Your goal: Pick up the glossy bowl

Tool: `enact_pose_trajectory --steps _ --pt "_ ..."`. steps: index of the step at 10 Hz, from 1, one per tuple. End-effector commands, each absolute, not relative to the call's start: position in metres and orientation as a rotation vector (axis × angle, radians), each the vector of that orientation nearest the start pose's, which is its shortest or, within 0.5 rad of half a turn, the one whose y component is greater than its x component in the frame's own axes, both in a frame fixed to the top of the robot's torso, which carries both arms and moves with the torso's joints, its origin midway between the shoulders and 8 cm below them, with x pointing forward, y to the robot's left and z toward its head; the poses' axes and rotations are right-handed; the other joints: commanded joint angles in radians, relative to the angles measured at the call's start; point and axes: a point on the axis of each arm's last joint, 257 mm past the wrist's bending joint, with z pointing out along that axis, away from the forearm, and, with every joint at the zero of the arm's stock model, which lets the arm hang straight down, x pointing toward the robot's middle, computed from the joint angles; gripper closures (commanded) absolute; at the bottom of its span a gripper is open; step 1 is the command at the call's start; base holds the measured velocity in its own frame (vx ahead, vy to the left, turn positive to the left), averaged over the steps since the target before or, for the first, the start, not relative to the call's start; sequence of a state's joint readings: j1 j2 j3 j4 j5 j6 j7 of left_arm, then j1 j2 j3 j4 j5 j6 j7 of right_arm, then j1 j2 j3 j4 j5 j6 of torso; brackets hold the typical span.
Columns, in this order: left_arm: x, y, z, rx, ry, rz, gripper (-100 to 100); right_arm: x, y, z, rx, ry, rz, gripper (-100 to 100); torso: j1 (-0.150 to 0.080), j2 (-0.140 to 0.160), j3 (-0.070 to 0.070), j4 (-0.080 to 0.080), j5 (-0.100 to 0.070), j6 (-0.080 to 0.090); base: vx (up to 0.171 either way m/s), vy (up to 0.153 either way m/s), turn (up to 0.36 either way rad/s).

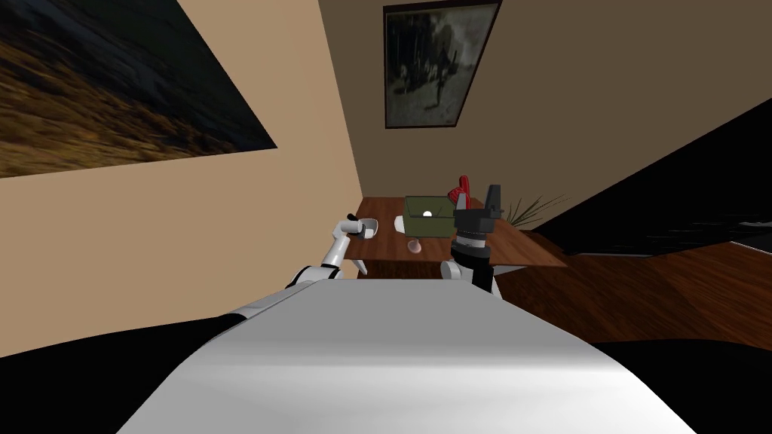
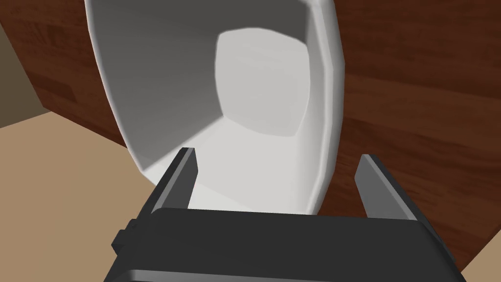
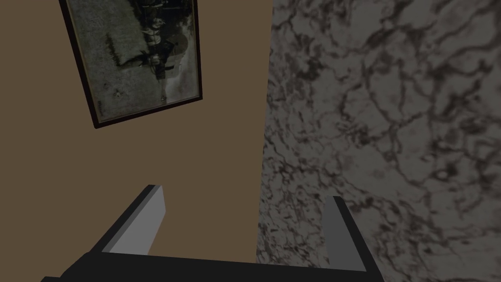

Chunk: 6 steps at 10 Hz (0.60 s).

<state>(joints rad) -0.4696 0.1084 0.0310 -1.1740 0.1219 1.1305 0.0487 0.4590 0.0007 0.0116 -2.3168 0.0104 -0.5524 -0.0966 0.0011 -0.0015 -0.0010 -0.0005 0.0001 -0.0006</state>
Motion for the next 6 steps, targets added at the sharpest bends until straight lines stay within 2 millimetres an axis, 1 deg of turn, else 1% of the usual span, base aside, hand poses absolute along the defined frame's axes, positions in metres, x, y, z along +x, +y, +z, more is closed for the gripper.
enact_pose_trajectory --steps 1,2,3,4,6 --pt "0.5259 0.2052 -0.4053 -1.926 1.990 -0.527 -100 0.3290 -0.2661 0.0626 0.582 0.507 1.441 0 0.000 0.000 0.000 0.000 0.000 0.000 0.025 0.020 -0.032" --pt "0.5255 0.2048 -0.4093 -1.928 1.987 -0.526 -100 0.3290 -0.2661 0.0626 0.582 0.507 1.441 0 0.000 0.000 0.000 0.000 0.000 0.000 0.026 0.021 -0.027" --pt "0.5254 0.2053 -0.4071 -1.928 1.991 -0.525 -100 0.3290 -0.2661 0.0626 0.582 0.507 1.441 0 0.000 0.000 0.000 0.000 0.000 0.000 0.011 0.010 -0.006" --pt "0.5257 0.2052 -0.4074 -1.927 1.989 -0.527 100 0.3290 -0.2661 0.0626 0.582 0.507 1.441 0 0.000 0.001 0.000 0.000 0.000 0.000 0.000 0.000 0.000" --pt "0.5234 0.2054 -0.4097 -1.932 1.993 -0.520 100 0.3291 -0.2661 0.0626 0.582 0.507 1.441 0 -0.001 0.001 0.001 0.002 -0.001 0.001 -0.003 0.000 0.002"
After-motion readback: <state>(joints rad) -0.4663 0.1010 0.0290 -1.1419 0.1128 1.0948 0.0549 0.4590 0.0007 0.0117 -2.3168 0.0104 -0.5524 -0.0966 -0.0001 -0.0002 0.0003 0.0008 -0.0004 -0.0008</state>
